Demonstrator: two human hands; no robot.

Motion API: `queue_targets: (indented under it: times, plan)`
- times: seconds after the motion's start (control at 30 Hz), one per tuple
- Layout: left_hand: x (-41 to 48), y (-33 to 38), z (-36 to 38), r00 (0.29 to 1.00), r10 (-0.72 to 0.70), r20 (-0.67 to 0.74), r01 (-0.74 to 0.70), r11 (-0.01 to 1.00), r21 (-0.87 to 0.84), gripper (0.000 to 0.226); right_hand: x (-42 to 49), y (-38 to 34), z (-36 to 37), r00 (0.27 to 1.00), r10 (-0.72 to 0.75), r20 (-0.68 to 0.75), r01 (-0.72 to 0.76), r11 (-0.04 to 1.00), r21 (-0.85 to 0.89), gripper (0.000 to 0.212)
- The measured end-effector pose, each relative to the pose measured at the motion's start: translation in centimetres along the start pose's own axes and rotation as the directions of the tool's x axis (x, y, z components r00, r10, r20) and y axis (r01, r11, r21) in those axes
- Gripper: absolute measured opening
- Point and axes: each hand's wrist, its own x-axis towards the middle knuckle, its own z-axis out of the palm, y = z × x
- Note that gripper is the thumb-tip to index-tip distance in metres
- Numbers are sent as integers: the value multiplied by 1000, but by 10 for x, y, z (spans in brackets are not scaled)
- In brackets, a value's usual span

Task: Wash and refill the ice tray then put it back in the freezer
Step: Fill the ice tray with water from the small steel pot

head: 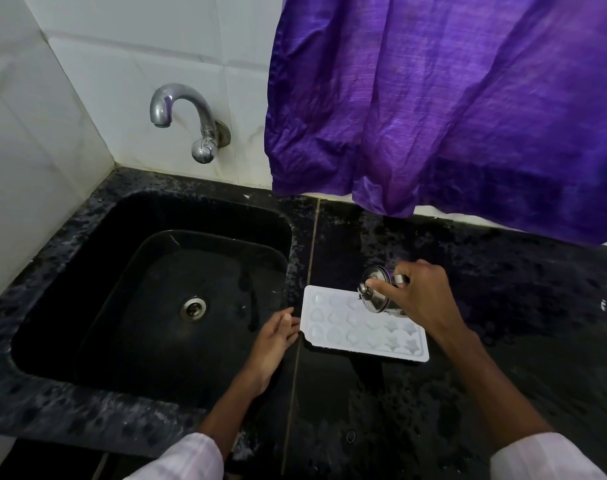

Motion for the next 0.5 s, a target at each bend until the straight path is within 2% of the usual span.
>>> queue_targets:
  times: [0.5]
  plan:
    - [1,-1,-1,1000,-4,11,3,1000,7,39,-6,19,-12,999,40,-22,-41,998,-53,56]
